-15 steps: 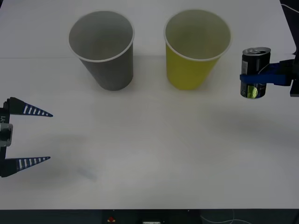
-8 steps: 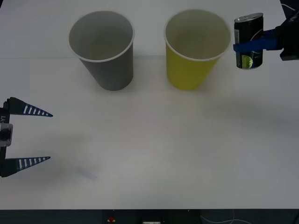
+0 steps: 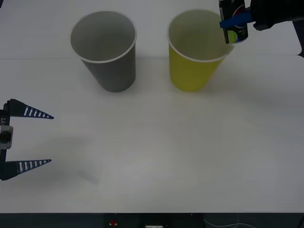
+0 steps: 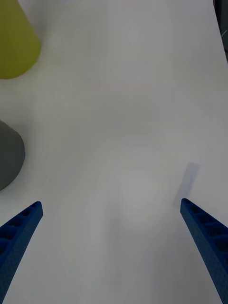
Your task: Put the can into the green bin and the plastic bottle into the gray bin
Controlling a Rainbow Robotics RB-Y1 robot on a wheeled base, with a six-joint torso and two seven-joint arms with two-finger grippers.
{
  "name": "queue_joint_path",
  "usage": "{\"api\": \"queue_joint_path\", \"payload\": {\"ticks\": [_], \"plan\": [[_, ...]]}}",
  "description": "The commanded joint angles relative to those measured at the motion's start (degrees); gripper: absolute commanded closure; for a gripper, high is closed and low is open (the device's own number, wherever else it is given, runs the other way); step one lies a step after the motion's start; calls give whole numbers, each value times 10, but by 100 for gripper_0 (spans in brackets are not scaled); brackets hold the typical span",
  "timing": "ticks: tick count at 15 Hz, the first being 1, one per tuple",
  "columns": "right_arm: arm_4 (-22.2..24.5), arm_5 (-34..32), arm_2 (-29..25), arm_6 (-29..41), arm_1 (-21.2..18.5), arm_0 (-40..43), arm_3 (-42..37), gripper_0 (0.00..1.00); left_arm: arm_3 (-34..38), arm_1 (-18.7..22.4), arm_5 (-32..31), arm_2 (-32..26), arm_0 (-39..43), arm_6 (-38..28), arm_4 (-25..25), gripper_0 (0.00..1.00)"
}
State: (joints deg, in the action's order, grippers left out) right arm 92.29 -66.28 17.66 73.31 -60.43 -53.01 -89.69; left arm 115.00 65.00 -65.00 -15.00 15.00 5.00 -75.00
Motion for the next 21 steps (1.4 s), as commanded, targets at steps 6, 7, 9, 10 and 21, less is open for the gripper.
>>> {"api": "queue_joint_path", "payload": {"ticks": [6,7,9,10,21], "plan": [[30,2,54,-46,55,-71,107,80,0,0,0,0,0,0,0,0],[31,6,55,-61,57,-72,109,44,0,0,0,0,0,0,0,0],[31,6,57,-67,56,-72,109,0,0,0,0,0,0,0,0,0],[30,6,58,-66,56,-72,109,0,0,0,0,0,0,0,0,0],[-41,22,42,-99,-10,-24,36,0,0,0,0,0,0,0,0,0]]}}
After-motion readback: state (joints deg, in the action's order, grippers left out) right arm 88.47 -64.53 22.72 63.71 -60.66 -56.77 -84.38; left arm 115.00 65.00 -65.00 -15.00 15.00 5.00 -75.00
